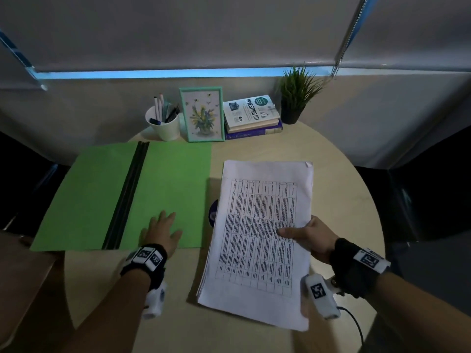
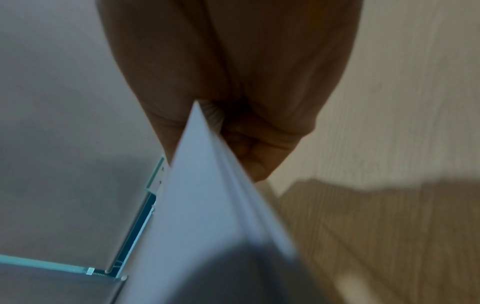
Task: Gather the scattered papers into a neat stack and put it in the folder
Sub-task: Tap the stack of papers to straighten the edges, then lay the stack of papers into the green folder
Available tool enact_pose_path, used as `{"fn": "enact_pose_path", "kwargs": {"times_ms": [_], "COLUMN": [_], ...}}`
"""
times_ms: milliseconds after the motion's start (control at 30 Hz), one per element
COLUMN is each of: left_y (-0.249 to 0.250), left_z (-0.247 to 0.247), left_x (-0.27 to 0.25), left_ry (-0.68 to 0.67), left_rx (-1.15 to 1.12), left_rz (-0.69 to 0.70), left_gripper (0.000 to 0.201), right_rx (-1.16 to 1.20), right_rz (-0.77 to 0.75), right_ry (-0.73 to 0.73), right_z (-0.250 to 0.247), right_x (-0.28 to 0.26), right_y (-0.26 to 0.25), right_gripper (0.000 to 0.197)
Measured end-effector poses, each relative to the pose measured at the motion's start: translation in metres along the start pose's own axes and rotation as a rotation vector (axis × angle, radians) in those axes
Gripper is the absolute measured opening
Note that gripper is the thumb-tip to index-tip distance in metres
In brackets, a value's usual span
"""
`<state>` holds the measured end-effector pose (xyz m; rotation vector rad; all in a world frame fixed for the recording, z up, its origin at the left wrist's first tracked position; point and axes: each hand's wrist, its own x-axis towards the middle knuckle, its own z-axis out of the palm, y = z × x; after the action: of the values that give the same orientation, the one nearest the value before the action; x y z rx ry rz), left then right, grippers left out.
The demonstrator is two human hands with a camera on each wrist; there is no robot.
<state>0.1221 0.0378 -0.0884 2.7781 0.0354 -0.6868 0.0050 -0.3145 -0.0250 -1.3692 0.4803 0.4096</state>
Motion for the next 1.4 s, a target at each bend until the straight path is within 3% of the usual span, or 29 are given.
{"fn": "enact_pose_path", "kwargs": {"times_ms": [133,267,400,467,567,633,700,833,1000,1167,1200,1333,1400], "left_y": [-0.008,0.033,0.087,0.1,0.089,0.067,0.038,-0.001,0.0,0.002,0.001,-0.001,-0.001], "left_z": [0.022,0.04,0.053,0.068,0.082,0.081,0.075,0.073,0.082,0.078,0.076,0.073,0.073], "left_x": [-0.013,-0.058,-0.115,-0.128,-0.134,-0.125,-0.109,-0.09,-0.104,-0.102,-0.1,-0.095,-0.095], "left_ry": [-0.091,-0.042,-0.047,-0.038,0.057,0.22,0.301,0.181,0.187,0.199,0.195,0.203,0.212], "left_rx": [0.16,0.183,0.112,0.03,-0.294,-0.303,-0.199,-0.077,-0.006,-0.036,-0.034,-0.024,-0.026], "left_rz": [0.014,0.08,0.04,0.11,0.092,0.052,0.016,-0.115,-0.098,-0.126,-0.127,-0.121,-0.118], "left_gripper": [0.063,0.059,0.058,0.051,0.046,0.045,0.052,0.065,0.061,0.063,0.063,0.062,0.061], "right_rx": [0.021,0.029,0.009,-0.038,-0.09,-0.114,-0.121,-0.156,-0.11,-0.162,-0.187,-0.302,-0.317], "right_rz": [-0.037,-0.06,-0.07,-0.052,-0.015,0.006,0.027,0.055,0.111,0.203,0.221,0.29,0.314], "right_ry": [0.006,0.001,-0.005,-0.014,0.003,-0.018,-0.036,-0.087,-0.132,-0.066,-0.037,0.031,0.07], "right_z": [-0.017,-0.033,-0.054,-0.061,-0.073,-0.079,-0.081,-0.068,-0.037,-0.013,-0.013,-0.037,-0.037], "right_x": [-0.012,-0.02,-0.025,-0.028,-0.033,-0.034,-0.033,-0.022,0.003,0.037,0.043,0.078,0.084], "right_y": [-0.01,-0.021,-0.024,-0.026,-0.025,-0.02,-0.016,-0.011,-0.011,-0.004,0.0,0.034,0.039], "right_gripper": [0.043,0.045,0.048,0.052,0.042,0.038,0.039,0.037,0.032,0.026,0.029,0.091,0.09]}}
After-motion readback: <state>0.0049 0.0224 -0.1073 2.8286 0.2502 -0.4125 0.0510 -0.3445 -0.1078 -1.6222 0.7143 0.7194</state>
